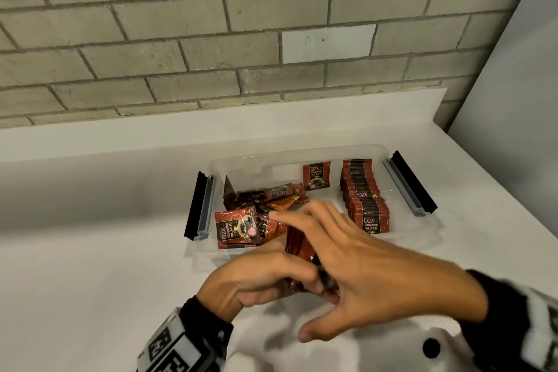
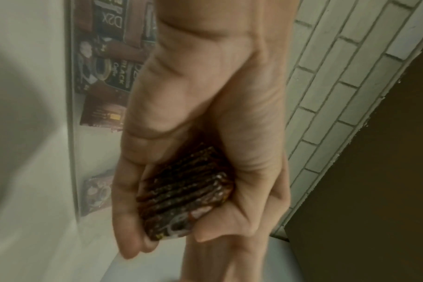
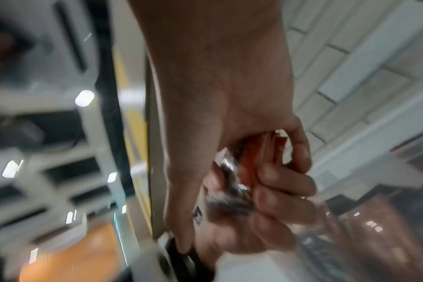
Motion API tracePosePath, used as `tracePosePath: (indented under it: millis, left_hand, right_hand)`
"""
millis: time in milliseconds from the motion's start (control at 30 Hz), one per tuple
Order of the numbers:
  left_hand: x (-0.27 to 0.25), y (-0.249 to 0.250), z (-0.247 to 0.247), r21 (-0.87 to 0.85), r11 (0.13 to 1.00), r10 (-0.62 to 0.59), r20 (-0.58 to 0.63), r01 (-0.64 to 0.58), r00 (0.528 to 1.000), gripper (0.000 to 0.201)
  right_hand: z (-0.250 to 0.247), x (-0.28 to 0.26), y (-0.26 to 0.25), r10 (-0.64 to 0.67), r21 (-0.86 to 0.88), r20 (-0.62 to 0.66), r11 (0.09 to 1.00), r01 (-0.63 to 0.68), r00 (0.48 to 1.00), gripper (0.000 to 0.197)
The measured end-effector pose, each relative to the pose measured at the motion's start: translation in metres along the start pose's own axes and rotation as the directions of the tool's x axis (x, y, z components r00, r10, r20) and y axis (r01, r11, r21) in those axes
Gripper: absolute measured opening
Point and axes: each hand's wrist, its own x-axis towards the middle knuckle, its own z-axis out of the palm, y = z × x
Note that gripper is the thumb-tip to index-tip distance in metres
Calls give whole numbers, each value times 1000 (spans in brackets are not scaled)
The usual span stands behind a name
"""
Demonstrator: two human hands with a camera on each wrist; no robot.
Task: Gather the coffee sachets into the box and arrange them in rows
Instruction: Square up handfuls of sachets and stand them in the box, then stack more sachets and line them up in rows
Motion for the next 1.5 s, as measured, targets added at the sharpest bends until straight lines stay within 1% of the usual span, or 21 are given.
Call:
tracePosePath:
  millis: [33, 67, 100, 133, 233, 333, 500, 567, 667, 733, 800, 900, 933, 1000, 1067, 1133, 1167, 1233, 1333, 1400, 1500]
  left_hand:
    - [2, 4, 0, -1, 1000, -3, 13, 3, 1000, 35]
    - [4, 9, -1, 10, 1000, -3, 28, 3, 1000, 33]
    - [6, 15, 0, 30, 1000, 3, 46, -4, 999, 30]
    - [9, 22, 0, 55, 998, 9, 57, -12, 998, 29]
    - [19, 47, 4, 112, 993, 32, 60, -38, 998, 29]
    - [29, 71, 4, 94, 993, 63, 54, -68, 997, 30]
    - [40, 95, 3, 7, 994, 109, 12, -109, 994, 32]
    - [45, 98, 2, -48, 991, 127, 5, -126, 992, 33]
    - [56, 95, 0, -101, 988, 120, -16, -121, 993, 31]
    - [64, 90, -5, -84, 992, 92, -63, -97, 994, 22]
    - [71, 83, -13, -3, 1000, 21, -151, -21, 988, 15]
    - [79, 70, -20, 159, 973, -130, -210, 165, 969, 9]
    - [81, 67, -20, 188, 957, -180, -216, 221, 960, 5]
    - [88, 58, -21, 235, 919, -259, -245, 316, 934, 6]
    - [96, 50, -21, 270, 882, -318, -267, 387, 910, 10]
    - [106, 40, -21, 289, 847, -374, -275, 446, 886, 12]
    - [110, 36, -20, 306, 829, -394, -275, 468, 877, 13]
    - [119, 29, -19, 331, 810, -405, -281, 484, 870, 26]
    - [128, 23, -15, 309, 820, -397, -298, 481, 868, 38]
    - [130, 21, -13, 311, 818, -399, -298, 483, 867, 35]
    - [132, 18, -11, 346, 797, -416, -279, 494, 866, 37]
  right_hand:
    - [-10, -2, 4, 37, 114, 119, 992, -51, 992, 107]
    - [-21, -2, 10, 51, 209, 186, 974, -90, 981, 106]
    - [-32, -2, 16, 48, 267, 204, 958, -103, 978, 102]
    - [-44, 0, 21, 37, 276, 195, 957, -92, 980, 96]
    - [-75, 10, 27, 31, 139, 161, 989, -54, 986, 70]
    - [-100, 20, 28, 45, 193, 174, 978, -79, 984, 51]
    - [-122, 32, 33, 46, 118, 132, 991, -62, 990, 42]
    - [-126, 38, 38, 74, 88, 105, 993, -83, 992, 42]
    - [-129, 45, 51, 131, 162, 103, 976, -146, 986, 43]
    - [-129, 46, 62, 153, 219, 141, 959, -181, 978, 41]
    - [-125, 45, 78, 187, 226, 189, 947, -228, 964, 40]
    - [-107, 40, 103, 306, 195, 316, 906, -377, 898, 51]
    - [-99, 38, 109, 336, 169, 378, 891, -421, 863, 62]
    - [-80, 34, 119, 395, 78, 491, 868, -491, 777, 84]
    - [-62, 31, 128, 429, -23, 559, 863, -504, 709, 89]
    - [-48, 29, 131, 462, -143, 583, 868, -476, 668, 95]
    - [-43, 29, 131, 471, -193, 576, 873, -449, 668, 93]
    - [-35, 29, 129, 450, -257, 549, 893, -370, 704, 77]
    - [-23, 26, 129, 436, -346, 491, 892, -290, 754, 56]
    - [-17, 22, 131, 430, -405, 442, 879, -252, 787, 52]
    - [-13, 20, 134, 425, -456, 383, 859, -233, 820, 49]
